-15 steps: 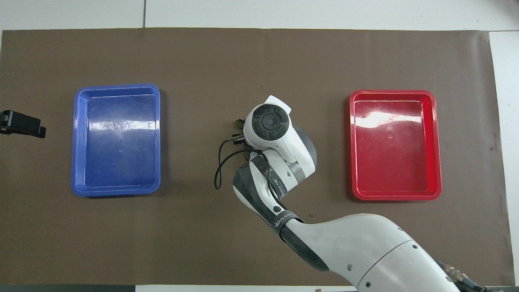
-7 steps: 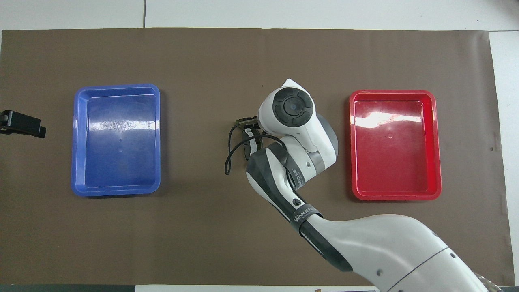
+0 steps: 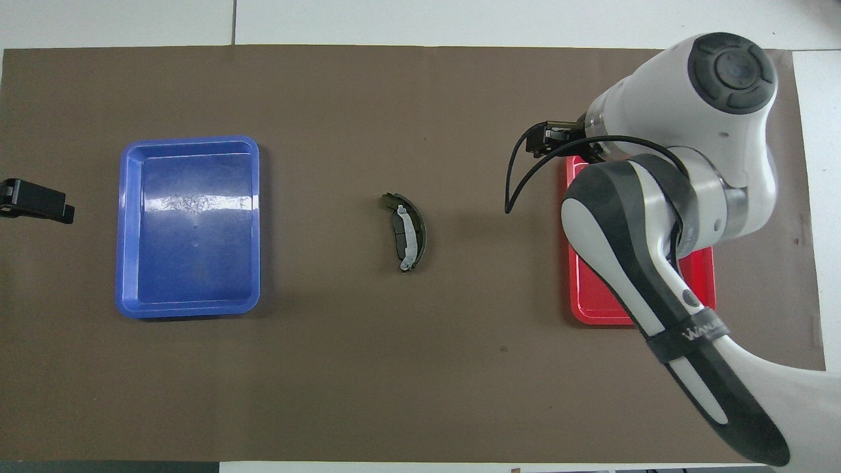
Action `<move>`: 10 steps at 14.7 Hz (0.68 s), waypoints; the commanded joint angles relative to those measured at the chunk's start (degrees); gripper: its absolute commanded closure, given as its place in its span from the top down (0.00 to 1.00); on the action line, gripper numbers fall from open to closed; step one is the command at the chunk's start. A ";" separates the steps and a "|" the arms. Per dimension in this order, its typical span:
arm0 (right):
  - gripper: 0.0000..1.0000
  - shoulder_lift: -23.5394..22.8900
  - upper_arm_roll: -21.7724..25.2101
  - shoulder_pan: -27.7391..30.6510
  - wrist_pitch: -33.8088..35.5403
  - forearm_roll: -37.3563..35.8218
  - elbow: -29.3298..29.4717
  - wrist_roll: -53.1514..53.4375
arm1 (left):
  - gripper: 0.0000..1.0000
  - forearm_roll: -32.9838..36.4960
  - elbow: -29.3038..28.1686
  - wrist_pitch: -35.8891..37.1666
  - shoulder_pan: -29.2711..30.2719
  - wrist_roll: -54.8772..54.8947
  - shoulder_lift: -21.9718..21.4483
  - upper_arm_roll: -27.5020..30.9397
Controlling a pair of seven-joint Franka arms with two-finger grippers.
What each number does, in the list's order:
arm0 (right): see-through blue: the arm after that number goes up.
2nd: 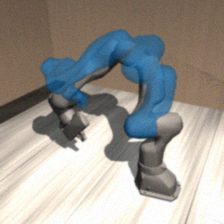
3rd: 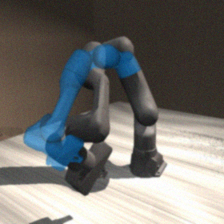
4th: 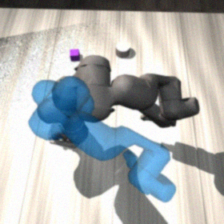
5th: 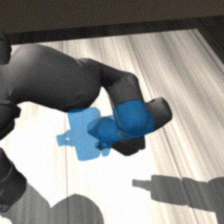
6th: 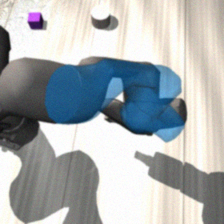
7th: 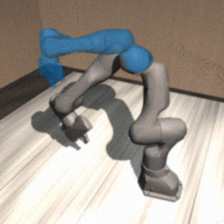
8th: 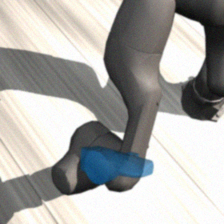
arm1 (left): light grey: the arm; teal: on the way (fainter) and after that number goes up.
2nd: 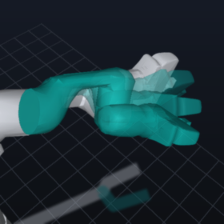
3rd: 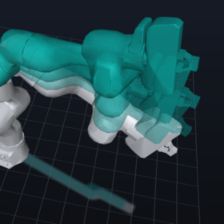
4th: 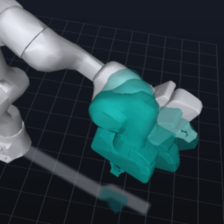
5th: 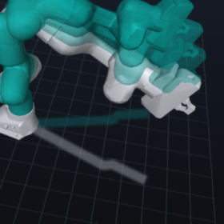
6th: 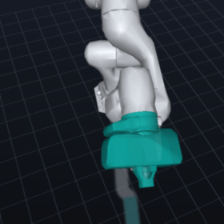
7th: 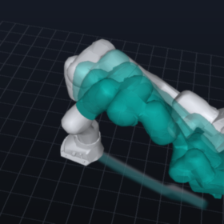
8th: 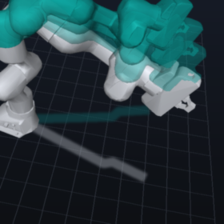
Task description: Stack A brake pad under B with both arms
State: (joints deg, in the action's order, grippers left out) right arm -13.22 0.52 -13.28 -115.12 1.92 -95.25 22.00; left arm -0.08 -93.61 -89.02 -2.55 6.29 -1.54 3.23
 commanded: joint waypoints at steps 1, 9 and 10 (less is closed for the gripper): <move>0.99 2.75 -0.96 5.35 3.31 -0.24 -1.43 -0.47 | 0.99 -0.18 -1.93 -0.81 0.53 0.13 -1.71 -0.24; 0.99 10.75 -1.05 15.73 16.67 -1.48 -1.51 -14.52 | 0.99 -0.27 -1.93 -0.81 0.53 0.13 -1.71 -0.24; 0.99 11.89 -0.96 16.09 18.08 -1.48 -1.43 -15.06 | 0.99 -0.18 -1.93 -0.81 0.53 0.13 -1.71 -0.24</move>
State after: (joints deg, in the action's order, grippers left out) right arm -4.21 0.46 1.18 -99.03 0.94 -95.27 9.21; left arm -0.08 -93.61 -89.02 -2.55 6.29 -1.54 3.23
